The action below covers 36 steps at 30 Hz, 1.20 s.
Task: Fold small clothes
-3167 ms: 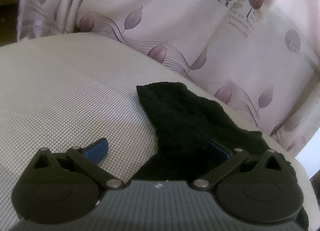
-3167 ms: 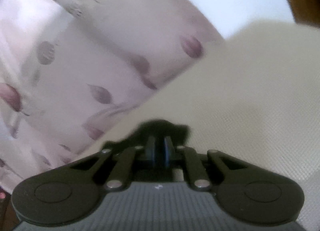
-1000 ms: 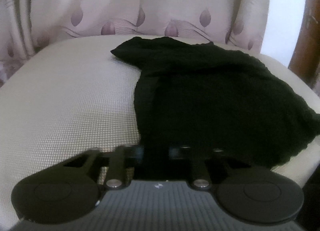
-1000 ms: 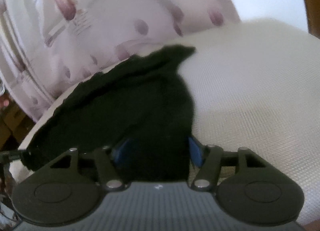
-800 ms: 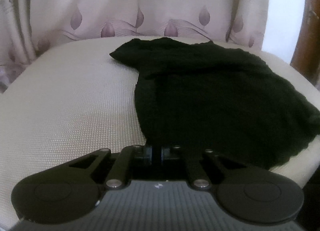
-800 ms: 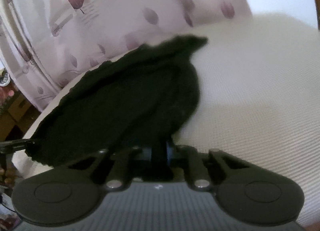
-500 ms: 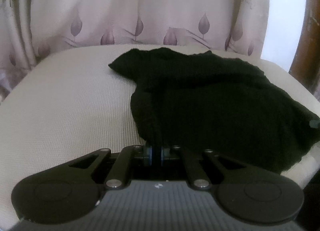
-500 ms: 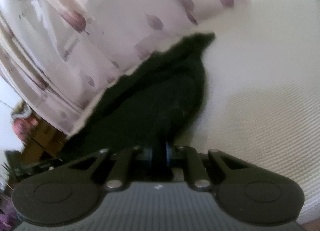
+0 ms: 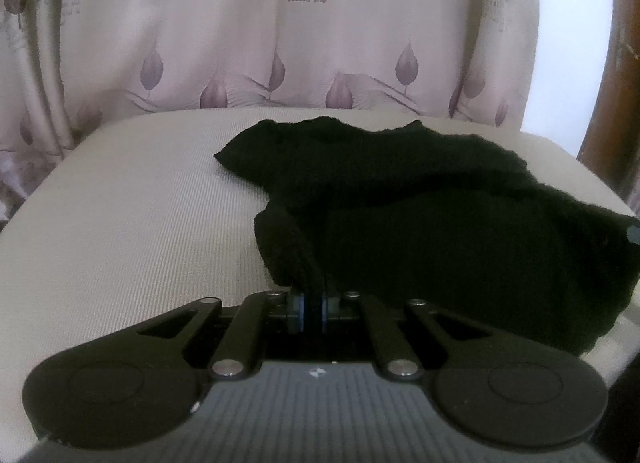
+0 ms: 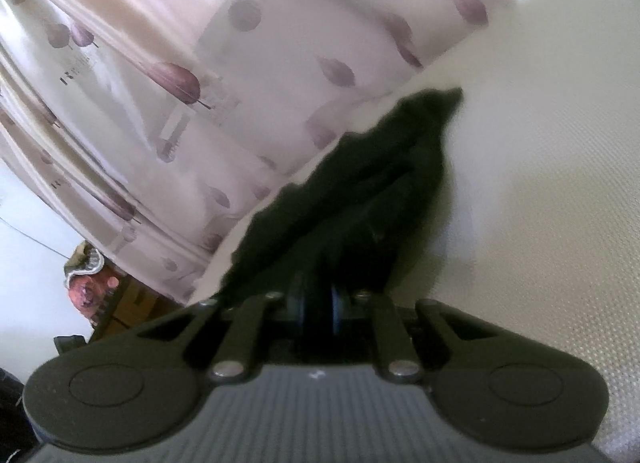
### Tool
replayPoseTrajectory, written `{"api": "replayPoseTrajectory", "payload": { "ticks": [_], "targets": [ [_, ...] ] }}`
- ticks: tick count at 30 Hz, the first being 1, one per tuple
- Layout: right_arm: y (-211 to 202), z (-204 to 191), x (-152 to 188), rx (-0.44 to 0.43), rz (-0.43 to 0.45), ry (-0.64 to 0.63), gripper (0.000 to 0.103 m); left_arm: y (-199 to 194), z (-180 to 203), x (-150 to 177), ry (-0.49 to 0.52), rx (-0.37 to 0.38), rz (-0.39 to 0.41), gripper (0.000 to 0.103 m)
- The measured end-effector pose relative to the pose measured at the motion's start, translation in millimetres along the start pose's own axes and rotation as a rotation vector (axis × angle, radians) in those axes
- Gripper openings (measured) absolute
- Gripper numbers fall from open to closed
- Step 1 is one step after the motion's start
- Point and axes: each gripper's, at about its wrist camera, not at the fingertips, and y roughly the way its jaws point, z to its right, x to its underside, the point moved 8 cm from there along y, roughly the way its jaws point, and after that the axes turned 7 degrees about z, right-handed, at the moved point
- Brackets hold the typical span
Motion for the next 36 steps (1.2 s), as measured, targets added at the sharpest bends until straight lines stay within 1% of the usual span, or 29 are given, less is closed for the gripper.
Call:
{"api": "replayPoseTrajectory", "payload": {
  "ticks": [6, 12, 18, 23, 28, 32, 36],
  "targets": [
    [1, -8, -8, -0.024, 0.017, 0.011, 0.012, -2, 4, -12, -0.002, -0.001, 0.018, 0.008],
    [-1, -12, -18, -0.036, 0.044, 0.023, 0.012, -1, 0, -19, -0.091, 0.033, 0.019, 0.008],
    [-10, -12, -27, -0.050, 0.078, 0.053, 0.012, 3, -6, -25, -0.156, 0.057, 0.014, 0.008],
    [-4, -12, -47, -0.064, 0.099, 0.069, 0.012, 12, -11, -47, -0.230, 0.078, 0.032, 0.008],
    [19, -13, -86, -0.097, 0.119, 0.111, 0.012, 35, -20, -84, -0.332, 0.081, 0.064, 0.008],
    [52, 0, -119, -0.080, 0.129, 0.152, 0.012, 65, -40, -107, -0.416, 0.048, 0.080, 0.008],
    [96, 32, -141, -0.028, 0.125, 0.223, 0.012, 107, -63, -114, -0.527, 0.012, 0.049, 0.008]
  ]
}}
